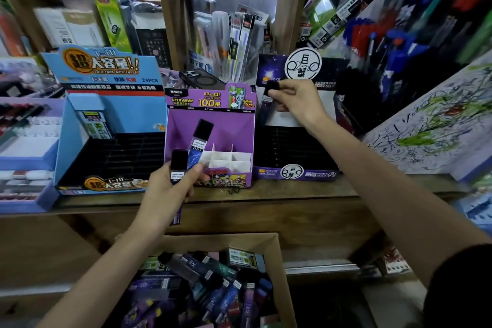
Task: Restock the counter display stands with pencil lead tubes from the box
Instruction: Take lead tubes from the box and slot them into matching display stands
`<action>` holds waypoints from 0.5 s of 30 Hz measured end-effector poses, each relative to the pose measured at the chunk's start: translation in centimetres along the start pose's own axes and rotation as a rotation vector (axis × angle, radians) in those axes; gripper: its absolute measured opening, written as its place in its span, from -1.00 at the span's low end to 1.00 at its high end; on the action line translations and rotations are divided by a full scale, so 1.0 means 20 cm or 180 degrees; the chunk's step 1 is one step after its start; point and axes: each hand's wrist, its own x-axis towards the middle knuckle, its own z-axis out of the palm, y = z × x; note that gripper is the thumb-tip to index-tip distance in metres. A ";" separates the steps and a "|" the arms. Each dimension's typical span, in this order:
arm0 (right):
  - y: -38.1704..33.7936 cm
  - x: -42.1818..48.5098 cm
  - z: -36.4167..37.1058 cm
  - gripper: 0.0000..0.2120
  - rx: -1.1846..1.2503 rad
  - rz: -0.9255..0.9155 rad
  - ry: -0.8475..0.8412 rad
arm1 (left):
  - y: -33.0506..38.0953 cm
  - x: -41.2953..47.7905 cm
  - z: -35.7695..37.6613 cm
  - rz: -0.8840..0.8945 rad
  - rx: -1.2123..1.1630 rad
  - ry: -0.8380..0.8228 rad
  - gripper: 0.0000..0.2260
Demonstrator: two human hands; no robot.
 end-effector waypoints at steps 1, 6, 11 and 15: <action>0.00 0.01 0.00 -0.84 -0.0054 0.0018 0.0017 | 0.00 0.00 0.00 -0.0002 -0.0009 0.0005 -0.86; -0.01 0.01 -0.02 -0.89 -0.0338 -0.0006 -0.0222 | -0.01 0.00 -0.01 -0.0027 -0.0044 -0.0015 -0.87; 0.03 -0.01 0.04 -0.97 -0.0132 0.0284 -0.0068 | -0.02 0.00 -0.01 -0.0032 -0.0038 -0.0044 -0.87; 0.02 -0.02 0.07 -0.60 -0.0813 0.0114 0.0161 | -0.02 -0.01 -0.01 -0.0046 -0.0104 -0.0011 -0.89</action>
